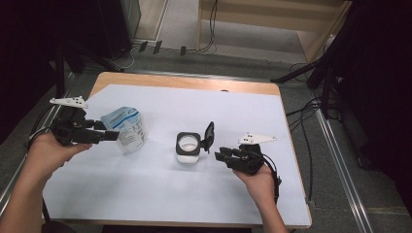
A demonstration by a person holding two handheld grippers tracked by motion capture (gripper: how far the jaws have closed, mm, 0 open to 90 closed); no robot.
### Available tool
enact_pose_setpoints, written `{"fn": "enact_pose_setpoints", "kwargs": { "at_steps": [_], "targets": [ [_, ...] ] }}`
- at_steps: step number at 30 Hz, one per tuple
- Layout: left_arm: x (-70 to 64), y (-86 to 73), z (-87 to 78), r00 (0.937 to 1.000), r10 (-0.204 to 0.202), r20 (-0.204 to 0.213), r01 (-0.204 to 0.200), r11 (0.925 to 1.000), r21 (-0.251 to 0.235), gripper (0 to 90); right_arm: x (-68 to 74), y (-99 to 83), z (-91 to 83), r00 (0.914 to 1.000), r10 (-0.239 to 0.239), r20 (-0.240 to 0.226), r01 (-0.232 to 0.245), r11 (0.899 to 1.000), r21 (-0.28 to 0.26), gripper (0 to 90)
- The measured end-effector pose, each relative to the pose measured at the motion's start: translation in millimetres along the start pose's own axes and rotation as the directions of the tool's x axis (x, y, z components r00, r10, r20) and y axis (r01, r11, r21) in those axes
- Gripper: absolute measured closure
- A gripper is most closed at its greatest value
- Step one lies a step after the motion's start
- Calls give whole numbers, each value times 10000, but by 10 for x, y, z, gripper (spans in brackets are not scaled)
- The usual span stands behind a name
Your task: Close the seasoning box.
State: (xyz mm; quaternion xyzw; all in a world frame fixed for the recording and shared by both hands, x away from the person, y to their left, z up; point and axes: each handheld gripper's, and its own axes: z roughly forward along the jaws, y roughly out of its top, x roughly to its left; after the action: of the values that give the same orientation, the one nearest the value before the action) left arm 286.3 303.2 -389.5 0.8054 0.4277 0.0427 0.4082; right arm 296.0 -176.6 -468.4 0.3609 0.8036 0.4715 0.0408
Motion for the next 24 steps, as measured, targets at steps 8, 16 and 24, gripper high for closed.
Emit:
{"fn": "enact_pose_setpoints", "kwargs": {
  "at_steps": [8, 16, 24],
  "targets": [
    [12, -150, -96, 9998, -121, -131, 120, 9999, -33, 390, -44, 54, 14, 10000, -18, 31, 19, 10000, -33, 684],
    [67, -298, -96, 9995, -279, -138, 279, 9996, -13, 385, -76, 98, 20, 10000, 24, 67, -23, 9999, -127, 681],
    [207, -440, -60, 9987, -462, -216, 460, 9989, -80, 386, -96, 129, 8, 9999, 50, 159, -46, 9997, -245, 682]
  ]
}}
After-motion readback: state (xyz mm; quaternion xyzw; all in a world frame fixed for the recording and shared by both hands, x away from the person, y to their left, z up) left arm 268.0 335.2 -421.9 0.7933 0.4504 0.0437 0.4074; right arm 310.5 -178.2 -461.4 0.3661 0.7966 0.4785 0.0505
